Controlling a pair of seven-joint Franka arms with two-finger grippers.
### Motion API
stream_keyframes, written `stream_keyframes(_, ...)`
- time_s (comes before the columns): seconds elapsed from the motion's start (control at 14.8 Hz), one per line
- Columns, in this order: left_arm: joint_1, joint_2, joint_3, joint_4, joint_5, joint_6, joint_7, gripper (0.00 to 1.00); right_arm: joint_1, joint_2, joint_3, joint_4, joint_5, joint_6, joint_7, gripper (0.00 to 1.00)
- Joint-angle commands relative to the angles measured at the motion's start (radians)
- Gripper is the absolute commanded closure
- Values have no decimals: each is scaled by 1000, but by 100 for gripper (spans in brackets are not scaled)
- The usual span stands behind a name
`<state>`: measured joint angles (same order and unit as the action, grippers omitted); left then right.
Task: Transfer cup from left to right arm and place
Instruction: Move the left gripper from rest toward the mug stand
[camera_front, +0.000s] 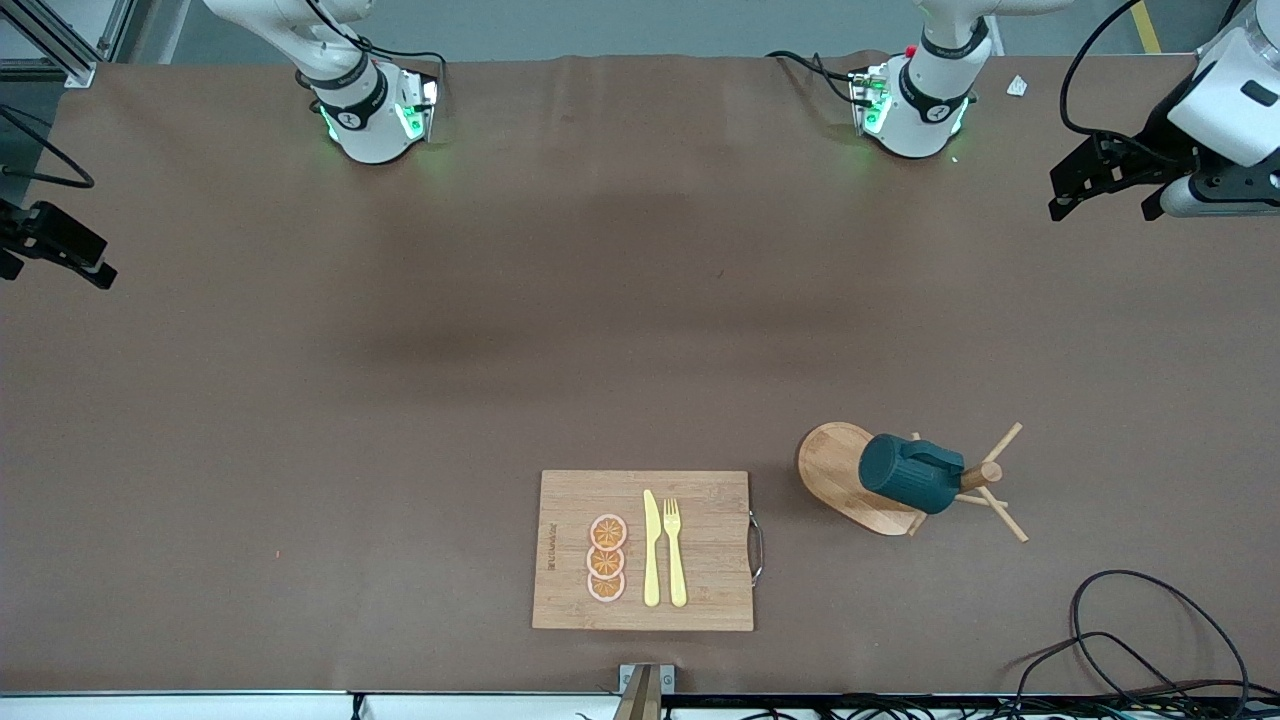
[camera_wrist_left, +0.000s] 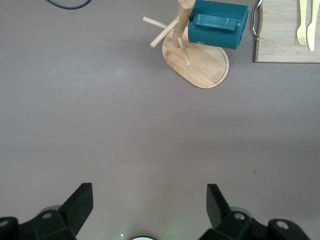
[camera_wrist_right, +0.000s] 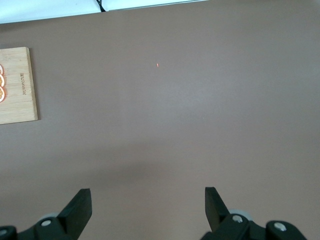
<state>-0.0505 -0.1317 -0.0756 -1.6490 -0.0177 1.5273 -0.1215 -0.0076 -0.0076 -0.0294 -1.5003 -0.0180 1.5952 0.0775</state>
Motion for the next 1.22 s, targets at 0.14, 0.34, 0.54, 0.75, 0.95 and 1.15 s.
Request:
stream_keyframes(0.14, 5, 21, 2, 40, -5, -6, -4, 0, 5, -5, 3, 12, -13, -1, 18, 0)
stream_keyframes(0.34, 5, 114, 2, 147, -11, -6, -3, 0, 5, -5, 3, 12, -17, -3, 11, 0)
stream_keyframes(0.54, -6, 173, 0, 159, -25, 33, -96, 0, 0, -5, 2, 11, -14, -9, 19, 0)
stream_keyframes(0.75, -18, 228, -9, 159, -42, 131, -362, 0, -6, -5, 0, 11, -14, -9, 13, 0)
stream_keyframes(0.95, -32, 305, -12, 159, -86, 223, -512, 0, -5, 1, -1, 11, -16, -8, 10, 0)
stream_keyframes(1.15, -32, 363, -12, 159, -148, 347, -686, 0, -5, 3, -1, 11, -17, -9, 10, 0)
